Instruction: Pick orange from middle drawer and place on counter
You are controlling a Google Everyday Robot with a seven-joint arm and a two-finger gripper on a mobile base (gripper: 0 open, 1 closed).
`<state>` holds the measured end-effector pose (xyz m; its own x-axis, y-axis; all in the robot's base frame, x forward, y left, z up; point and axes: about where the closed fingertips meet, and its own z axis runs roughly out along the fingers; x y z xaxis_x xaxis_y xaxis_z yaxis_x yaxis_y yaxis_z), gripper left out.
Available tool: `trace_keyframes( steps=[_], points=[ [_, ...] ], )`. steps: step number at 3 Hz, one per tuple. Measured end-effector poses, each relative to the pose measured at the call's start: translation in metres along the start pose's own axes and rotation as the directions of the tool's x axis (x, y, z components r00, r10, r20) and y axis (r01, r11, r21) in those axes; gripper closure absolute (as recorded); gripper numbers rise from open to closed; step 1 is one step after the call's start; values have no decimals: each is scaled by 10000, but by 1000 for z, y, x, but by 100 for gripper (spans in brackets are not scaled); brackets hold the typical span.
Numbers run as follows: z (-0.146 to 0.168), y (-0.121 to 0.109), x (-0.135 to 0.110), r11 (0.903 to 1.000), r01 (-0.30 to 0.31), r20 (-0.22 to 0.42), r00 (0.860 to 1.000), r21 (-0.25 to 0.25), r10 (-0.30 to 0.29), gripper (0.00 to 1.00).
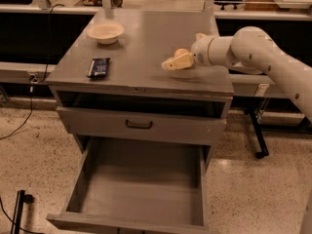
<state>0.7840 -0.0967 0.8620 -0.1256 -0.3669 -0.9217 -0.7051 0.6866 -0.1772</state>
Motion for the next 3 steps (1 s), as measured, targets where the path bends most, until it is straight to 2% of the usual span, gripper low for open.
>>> trace_keyframes(
  steps=[1, 2, 3],
  points=[
    [-18, -6, 2, 9999, 126, 207, 9997, 111, -128, 0],
    [-65, -10, 8, 9979, 629, -37, 9980, 127, -629, 0],
    [-65, -10, 8, 9979, 629, -37, 9980, 127, -629, 0]
  ],
)
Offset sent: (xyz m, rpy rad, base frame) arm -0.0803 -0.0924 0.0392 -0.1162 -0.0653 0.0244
